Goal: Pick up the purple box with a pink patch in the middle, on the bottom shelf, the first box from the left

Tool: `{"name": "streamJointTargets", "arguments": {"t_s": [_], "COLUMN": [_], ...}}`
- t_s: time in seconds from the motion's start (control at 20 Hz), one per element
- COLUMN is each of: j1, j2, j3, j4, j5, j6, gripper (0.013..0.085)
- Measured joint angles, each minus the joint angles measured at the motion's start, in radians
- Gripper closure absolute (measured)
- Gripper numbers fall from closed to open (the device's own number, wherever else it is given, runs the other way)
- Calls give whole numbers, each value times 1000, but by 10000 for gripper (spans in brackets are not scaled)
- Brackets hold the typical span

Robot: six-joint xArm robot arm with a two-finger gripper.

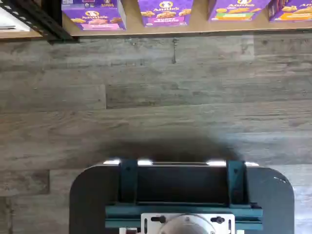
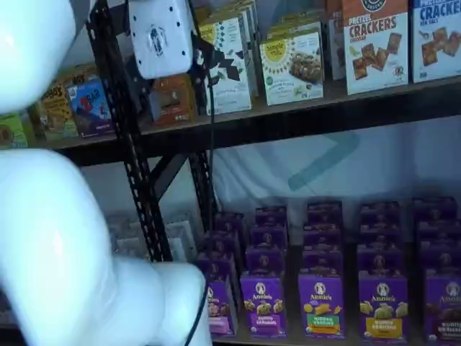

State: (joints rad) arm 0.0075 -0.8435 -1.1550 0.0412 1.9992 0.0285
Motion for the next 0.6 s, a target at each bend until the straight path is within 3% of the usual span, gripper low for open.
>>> {"name": "streamJointTargets", "arguments": {"t_s": [0.2, 0.6], "j1": [-30, -5], "j2": [-22, -37], "j3": [19, 49], "j4": [33, 25], "j5": [-37, -65], "j6": [-17, 2], "gripper": [130, 130]}}
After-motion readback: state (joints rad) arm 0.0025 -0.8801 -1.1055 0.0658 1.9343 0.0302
